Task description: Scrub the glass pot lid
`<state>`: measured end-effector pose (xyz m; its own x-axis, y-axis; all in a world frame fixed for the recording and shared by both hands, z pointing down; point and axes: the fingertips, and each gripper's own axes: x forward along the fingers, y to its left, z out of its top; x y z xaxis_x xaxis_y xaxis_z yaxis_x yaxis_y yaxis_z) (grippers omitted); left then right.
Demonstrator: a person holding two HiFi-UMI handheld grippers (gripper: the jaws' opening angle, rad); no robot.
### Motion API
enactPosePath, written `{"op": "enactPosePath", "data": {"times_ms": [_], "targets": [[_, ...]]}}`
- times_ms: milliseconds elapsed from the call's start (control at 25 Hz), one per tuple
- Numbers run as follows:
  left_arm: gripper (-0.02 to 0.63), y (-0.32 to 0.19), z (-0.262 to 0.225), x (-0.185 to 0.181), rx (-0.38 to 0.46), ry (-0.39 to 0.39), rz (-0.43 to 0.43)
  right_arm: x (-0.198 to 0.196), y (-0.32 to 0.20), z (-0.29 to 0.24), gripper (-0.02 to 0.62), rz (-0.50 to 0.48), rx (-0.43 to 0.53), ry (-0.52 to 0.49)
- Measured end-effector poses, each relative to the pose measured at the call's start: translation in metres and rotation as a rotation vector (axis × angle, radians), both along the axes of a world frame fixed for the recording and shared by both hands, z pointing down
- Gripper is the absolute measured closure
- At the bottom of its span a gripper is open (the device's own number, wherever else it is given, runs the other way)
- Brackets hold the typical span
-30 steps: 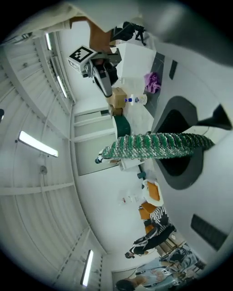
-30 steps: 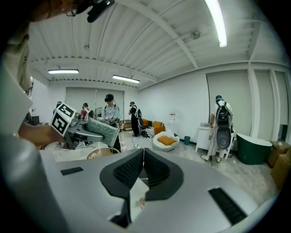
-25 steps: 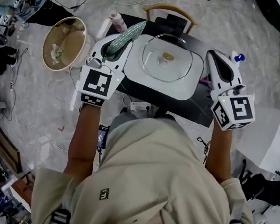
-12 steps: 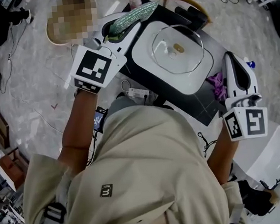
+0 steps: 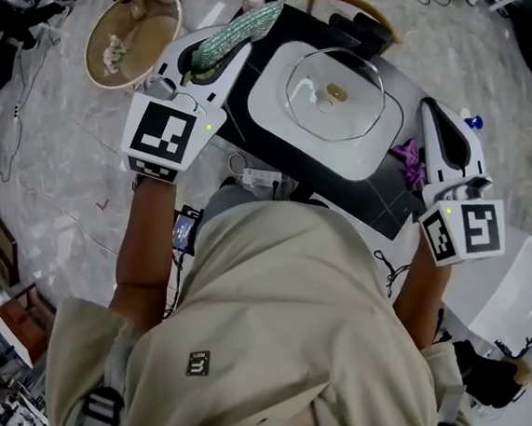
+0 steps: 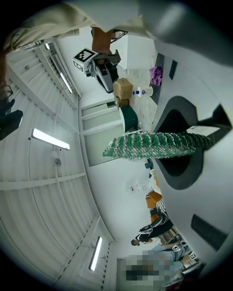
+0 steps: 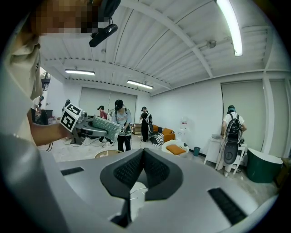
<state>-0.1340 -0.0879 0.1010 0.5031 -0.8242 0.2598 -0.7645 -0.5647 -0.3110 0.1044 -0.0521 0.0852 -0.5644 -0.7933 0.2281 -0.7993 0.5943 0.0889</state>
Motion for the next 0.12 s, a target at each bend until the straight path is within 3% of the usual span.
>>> {"op": "enactPosePath", "data": {"times_ms": [120], "targets": [[0.518, -0.0013, -0.0022, -0.0041, 0.0, 0.001, -0.017, 0.0024, -0.0013, 0.001, 0.572, -0.003, -0.004, 0.0]]}}
